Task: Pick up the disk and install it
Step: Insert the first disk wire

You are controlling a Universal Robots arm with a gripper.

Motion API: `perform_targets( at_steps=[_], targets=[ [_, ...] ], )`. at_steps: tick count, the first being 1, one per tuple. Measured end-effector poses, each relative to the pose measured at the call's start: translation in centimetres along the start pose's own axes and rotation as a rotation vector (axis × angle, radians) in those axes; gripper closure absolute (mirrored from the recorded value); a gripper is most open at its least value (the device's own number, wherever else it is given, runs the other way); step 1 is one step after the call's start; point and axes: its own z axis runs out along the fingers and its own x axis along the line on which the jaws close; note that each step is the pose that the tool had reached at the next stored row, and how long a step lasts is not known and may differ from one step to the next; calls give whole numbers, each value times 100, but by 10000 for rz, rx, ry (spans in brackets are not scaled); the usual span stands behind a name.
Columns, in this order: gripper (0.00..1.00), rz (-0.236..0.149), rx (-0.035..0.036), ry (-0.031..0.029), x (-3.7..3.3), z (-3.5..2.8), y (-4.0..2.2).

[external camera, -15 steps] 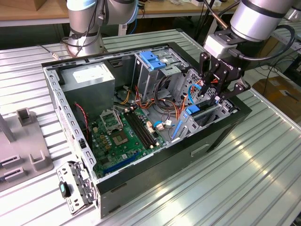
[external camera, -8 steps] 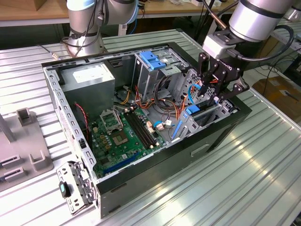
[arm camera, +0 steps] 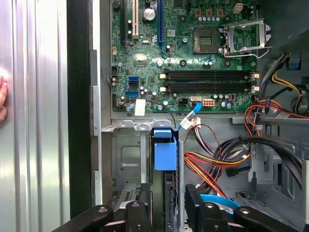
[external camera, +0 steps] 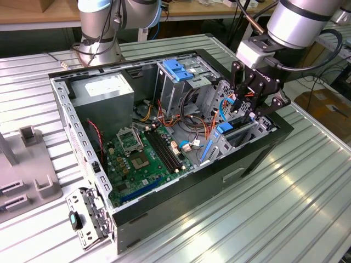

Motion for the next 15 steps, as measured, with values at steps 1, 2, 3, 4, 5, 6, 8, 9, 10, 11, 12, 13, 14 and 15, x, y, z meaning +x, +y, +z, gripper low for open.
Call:
perform_targets(
  at_steps=[1, 2, 3, 4, 5, 6, 8, 9, 10, 11, 12, 13, 14, 15],
  targets=[
    [57, 0, 0, 1, -9, -1, 0],
    [57, 1, 0, 5, -46, 0, -1],
    [57, 0, 0, 9, -65, 0, -1],
    [57, 0, 0, 11, -69, -1, -1],
    [57, -1, 0, 13, -69, -16, -1],
    [57, 0, 0, 12, -69, -32, -1],
    [57, 0, 0, 12, -69, -86, -1],
    [57, 0, 0, 11, -69, -134, -1],
    [57, 0, 0, 9, -70, -139, -3],
    [57, 1, 0, 8, -73, -138, -17],
    [57, 1, 0, 10, -79, -138, -38],
    [57, 0, 0, 12, -90, -134, -78],
    [57, 0, 0, 10, -96, -131, -101],
    [57, 0, 0, 11, -103, -130, -117]
  ],
)
